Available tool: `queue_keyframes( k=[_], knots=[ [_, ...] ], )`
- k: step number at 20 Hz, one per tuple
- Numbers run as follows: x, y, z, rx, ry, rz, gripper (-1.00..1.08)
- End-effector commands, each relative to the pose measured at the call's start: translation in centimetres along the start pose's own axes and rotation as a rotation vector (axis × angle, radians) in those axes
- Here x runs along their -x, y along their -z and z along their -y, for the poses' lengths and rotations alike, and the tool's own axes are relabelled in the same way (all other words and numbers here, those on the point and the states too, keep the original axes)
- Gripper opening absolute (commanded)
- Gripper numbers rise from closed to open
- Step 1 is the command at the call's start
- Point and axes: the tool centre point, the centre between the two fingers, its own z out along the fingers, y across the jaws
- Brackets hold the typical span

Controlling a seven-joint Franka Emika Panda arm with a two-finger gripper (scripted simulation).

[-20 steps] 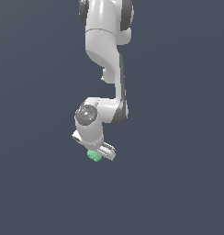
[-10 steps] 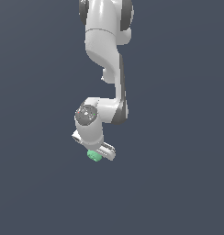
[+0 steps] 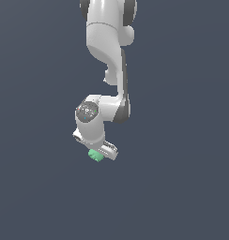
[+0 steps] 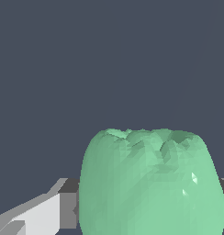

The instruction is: Pick up the object and move it to a goal position.

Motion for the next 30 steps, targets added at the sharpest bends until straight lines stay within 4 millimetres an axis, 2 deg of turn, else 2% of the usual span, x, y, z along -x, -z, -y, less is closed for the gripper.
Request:
queue_keyframes(
  k=[1,9,30],
  knots=[
    [0.4,0.9,-0.4,-0.001,0.0,-0.001,-1.0],
    [2.9,5.2,-2.7,-0.001,0.0,0.0,-1.0],
    [11.4,20.5,-10.6,-0.002,0.0,0.0,-1.0]
  ],
)
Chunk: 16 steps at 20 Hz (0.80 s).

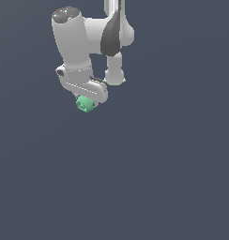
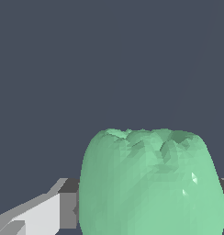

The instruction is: Pick up the object and move it to a goal position.

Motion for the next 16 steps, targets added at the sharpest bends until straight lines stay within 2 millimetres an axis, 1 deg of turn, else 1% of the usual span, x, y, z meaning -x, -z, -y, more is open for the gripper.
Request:
queue_keyframes(
  k=[1,5,9,12,16],
  knots=[
    [0.9,1.6,-0.8,0.0,0.0,0.0,-1.0],
    [1.9,3.8,-1.9,0.001,0.0,0.0,-1.0],
    [2.7,5.4,-2.6,0.001,0.0,0.0,-1.0],
    [3.0,6.1,-3.0,0.001,0.0,0.0,-1.0],
    [3.1,6.5,-3.1,0.002,0.0,0.0,-1.0]
  ],
)
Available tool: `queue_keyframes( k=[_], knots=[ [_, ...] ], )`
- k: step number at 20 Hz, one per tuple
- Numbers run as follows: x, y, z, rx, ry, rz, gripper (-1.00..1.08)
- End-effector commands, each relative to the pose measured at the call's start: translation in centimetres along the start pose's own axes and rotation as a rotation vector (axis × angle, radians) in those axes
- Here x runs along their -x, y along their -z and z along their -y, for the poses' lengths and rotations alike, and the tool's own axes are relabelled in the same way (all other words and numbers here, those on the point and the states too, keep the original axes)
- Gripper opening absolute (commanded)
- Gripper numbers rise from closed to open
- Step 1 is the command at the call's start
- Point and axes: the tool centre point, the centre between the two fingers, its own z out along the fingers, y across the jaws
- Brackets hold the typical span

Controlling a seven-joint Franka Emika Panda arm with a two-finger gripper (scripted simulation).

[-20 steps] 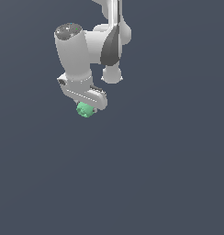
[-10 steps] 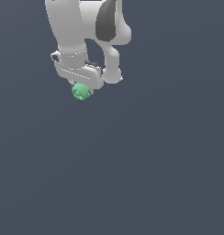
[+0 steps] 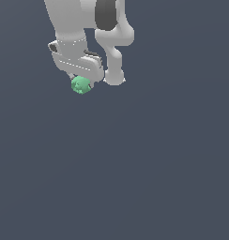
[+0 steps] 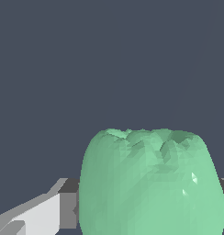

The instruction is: Pick up the object and move it to a goal position.

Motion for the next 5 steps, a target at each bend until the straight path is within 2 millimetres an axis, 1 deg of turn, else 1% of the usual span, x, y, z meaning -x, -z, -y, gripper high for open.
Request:
queue_keyframes(
  k=[1,5],
  knots=[
    [0.02,0.07,-0.02,0.0,0.0,0.001,-1.0],
    [-0.14,-0.17,0.11,0.0,0.0,0.001,-1.0]
  ],
)
